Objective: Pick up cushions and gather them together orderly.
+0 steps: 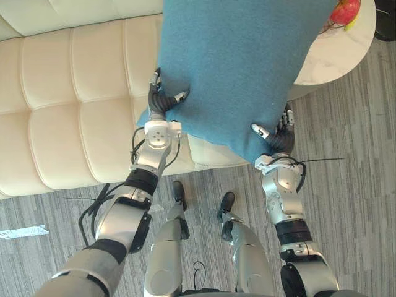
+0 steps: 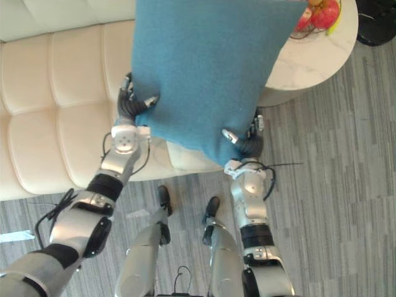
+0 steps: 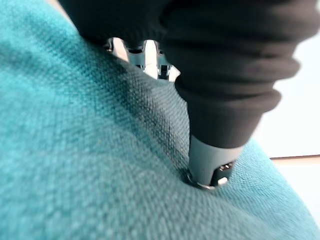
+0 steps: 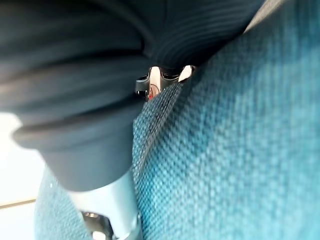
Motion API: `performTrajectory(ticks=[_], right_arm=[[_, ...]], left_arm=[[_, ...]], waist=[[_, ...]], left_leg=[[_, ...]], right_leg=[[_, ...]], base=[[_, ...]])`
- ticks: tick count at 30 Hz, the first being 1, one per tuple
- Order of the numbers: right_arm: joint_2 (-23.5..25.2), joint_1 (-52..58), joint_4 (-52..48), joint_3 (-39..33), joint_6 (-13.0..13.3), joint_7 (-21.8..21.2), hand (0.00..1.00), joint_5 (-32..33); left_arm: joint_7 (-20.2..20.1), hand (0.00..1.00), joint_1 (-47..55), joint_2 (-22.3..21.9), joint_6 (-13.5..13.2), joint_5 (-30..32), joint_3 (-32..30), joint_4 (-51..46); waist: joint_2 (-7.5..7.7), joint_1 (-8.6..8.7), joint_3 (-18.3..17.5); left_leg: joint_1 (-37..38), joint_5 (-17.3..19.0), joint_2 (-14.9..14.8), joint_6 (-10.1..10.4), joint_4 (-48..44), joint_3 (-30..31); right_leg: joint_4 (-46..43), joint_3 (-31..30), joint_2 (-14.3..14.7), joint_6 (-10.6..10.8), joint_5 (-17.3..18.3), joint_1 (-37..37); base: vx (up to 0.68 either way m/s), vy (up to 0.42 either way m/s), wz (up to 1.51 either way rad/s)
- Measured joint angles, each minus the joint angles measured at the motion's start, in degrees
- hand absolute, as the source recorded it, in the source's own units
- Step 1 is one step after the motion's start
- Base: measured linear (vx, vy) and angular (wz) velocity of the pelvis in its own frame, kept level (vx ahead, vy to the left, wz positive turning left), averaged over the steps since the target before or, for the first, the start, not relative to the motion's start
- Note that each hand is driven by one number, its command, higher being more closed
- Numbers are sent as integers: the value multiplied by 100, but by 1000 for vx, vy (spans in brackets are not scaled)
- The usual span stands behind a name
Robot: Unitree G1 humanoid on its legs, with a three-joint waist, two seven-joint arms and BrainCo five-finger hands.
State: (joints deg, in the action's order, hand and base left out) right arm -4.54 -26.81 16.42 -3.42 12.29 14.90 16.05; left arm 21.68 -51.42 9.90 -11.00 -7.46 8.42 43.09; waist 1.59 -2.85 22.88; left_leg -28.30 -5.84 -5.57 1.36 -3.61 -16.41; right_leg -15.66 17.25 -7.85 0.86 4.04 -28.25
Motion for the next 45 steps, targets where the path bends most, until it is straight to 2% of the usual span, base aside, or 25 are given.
performTrajectory(ticks=[7,13,17,20,23,24,29,31,34,35,36,37,38,39,40,43,44,45], right_arm=[[-83,-200,20,-94,-1,104,100,152],[-229,-257,73,-86,-12,140,100,260],[-231,54,-5,-80,-14,177,100,264],[-102,746,-449,4,-19,220,100,227],[26,1212,-735,164,-17,254,100,133],[34,1488,-884,216,-18,254,100,15],[39,2241,-1118,438,-5,226,100,-250],[0,2545,-1124,559,4,197,100,-272],[-36,2859,-1173,554,5,198,100,-273],[-36,2964,-1197,501,3,199,100,-298],[-34,2961,-1255,363,5,200,100,-431],[-63,2939,-1288,335,7,208,100,-503],[-137,2826,-1307,346,7,208,100,-645],[-157,2776,-1307,349,7,208,100,-687],[-219,2752,-1309,350,7,208,100,-714],[-220,2756,-1306,344,8,208,100,-709],[-226,2751,-1294,322,9,207,100,-702],[-220,2752,-1262,276,9,208,100,-699]], left_arm=[[-55,100,299,45,-68,-557,18,-348],[-54,100,509,18,-131,-1196,132,-1134],[-34,100,1134,-163,-216,-1259,363,-2255],[-33,100,1975,-398,-299,-1261,556,-3049],[-34,100,2736,-565,-395,-1303,573,-3388],[-51,100,3130,-621,-414,-1316,595,-3505],[-127,100,4296,-574,-466,-1577,809,-3658],[-211,100,4837,-563,-464,-1766,914,-3779],[-336,100,5149,-564,-453,-1854,1081,-3900],[-374,100,5238,-580,-447,-1889,1149,-3945],[-440,100,5200,-597,-442,-1928,1178,-3946],[-468,100,5195,-619,-449,-1933,1177,-3946],[-498,100,5213,-638,-454,-1982,1178,-3942],[-503,100,5214,-637,-453,-1986,1178,-3941],[-524,100,5223,-638,-453,-2015,1192,-3942],[-569,100,5233,-552,-461,-2032,1247,-3961],[-570,100,5230,-548,-463,-2033,1286,-3960],[-570,100,5229,-533,-462,-2037,1354,-3959]], waist=[[0,-24,0],[-4,3,1],[-26,14,-13],[-55,12,-31],[-60,48,-46],[-68,52,-108],[-82,102,-446],[-184,146,-735],[-304,249,-873],[-386,283,-1009],[-416,350,-1032],[-422,354,-1039],[-507,274,-1107],[-560,274,-1140],[-651,286,-1233],[-586,302,-1434],[-576,310,-1515],[-565,324,-1528]], left_leg=[[37,-18,17,4,49,-5],[245,-27,31,17,55,-7],[524,-21,42,25,55,-4],[713,18,107,63,62,-4],[998,52,124,58,70,-25],[1155,156,133,59,65,-19],[1544,198,204,50,58,216],[1714,99,313,70,272,517],[1833,-97,437,84,517,979],[1839,112,431,14,646,896],[1808,414,287,-133,440,217],[1786,502,143,-199,276,-270],[1736,572,-287,-263,-146,-1350],[1722,545,-394,-293,-307,-1547],[1682,263,-436,-334,-485,-1578],[1548,226,-172,-384,-354,-1338],[1425,319,-79,-429,-193,-1289],[1358,408,-77,-368,-157,-1486]], right_leg=[[-7,2,-11,1,0,9],[-23,18,-30,1,2,212],[-31,73,-50,41,39,531],[-158,84,-131,73,213,693],[-167,65,-141,104,248,959],[-198,64,-147,115,336,1106],[-290,85,-149,130,527,1563],[-302,304,-174,137,630,1798],[-384,790,-283,156,806,2156],[-441,1246,-388,153,888,2310],[-296,1587,-472,159,852,2531],[-272,1679,-527,159,851,2607],[-270,1768,-551,160,851,2697],[-294,1818,-552,160,851,2737],[-363,1763,-533,167,854,2772],[-223,1536,-652,257,814,2764],[-30,1662,-659,448,703,2758],[210,1794,-657,580,564,2795]], base=[[4,-2,0],[37,-9,2],[41,-5,9],[38,-2,12],[23,3,-1],[29,11,8],[35,-1,19],[23,4,59],[-1,-31,105],[-35,-49,178],[-39,-8,167],[-16,82,128],[-10,122,70],[16,124,67],[39,93,58],[10,117,56],[-8,130,49],[-5,149,61]])
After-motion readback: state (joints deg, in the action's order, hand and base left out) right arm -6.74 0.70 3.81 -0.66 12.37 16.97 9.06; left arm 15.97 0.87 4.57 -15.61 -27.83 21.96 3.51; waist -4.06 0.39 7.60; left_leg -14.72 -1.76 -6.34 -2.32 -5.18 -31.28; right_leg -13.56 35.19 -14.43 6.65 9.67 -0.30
